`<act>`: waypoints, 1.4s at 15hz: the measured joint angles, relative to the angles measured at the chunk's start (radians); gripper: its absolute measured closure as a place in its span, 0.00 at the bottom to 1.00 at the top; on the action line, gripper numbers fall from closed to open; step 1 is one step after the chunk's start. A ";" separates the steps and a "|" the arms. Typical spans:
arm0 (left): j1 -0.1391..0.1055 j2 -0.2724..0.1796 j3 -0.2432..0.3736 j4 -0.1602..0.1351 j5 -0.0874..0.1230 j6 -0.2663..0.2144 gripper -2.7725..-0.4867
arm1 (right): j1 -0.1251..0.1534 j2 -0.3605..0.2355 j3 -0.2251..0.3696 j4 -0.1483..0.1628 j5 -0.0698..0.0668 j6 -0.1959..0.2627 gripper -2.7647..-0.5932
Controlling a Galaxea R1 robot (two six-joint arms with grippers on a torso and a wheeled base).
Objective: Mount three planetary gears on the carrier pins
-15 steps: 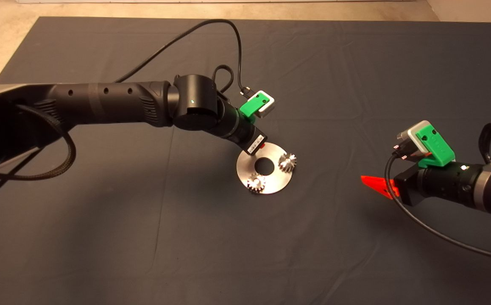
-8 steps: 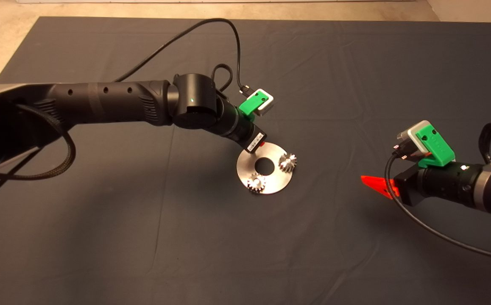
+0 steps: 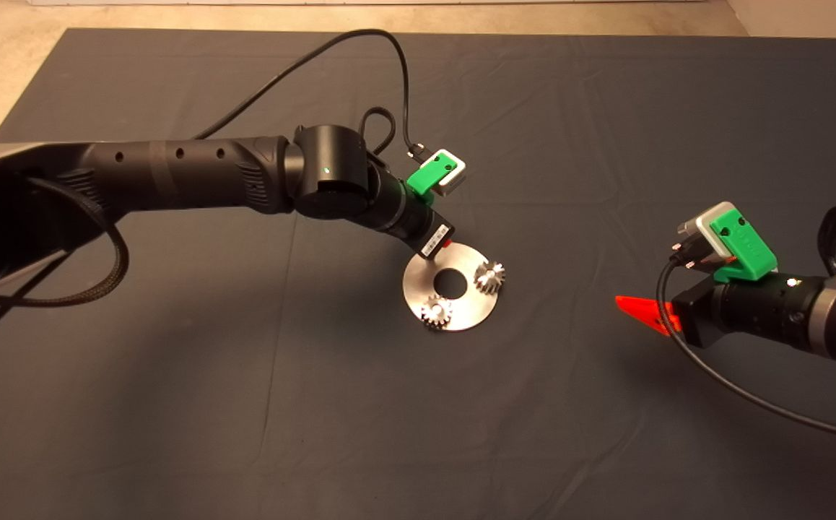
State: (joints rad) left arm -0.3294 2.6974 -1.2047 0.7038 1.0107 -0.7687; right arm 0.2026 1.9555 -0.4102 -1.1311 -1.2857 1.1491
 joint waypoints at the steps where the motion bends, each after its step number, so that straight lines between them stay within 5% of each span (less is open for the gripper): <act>1: 0.000 -0.001 0.000 0.001 0.000 0.003 0.93 | 0.000 0.000 0.000 0.000 0.000 0.000 0.08; 17: 0.005 -0.005 0.034 0.004 0.003 0.028 0.94 | 0.006 0.006 0.001 0.001 -0.001 0.000 0.08; 21: 0.005 -0.008 0.035 0.004 0.004 0.069 0.94 | 0.007 0.010 0.001 0.001 -0.002 0.000 0.08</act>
State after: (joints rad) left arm -0.3240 2.6896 -1.1694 0.7077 1.0149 -0.7000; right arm 0.2096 1.9657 -0.4089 -1.1296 -1.2874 1.1491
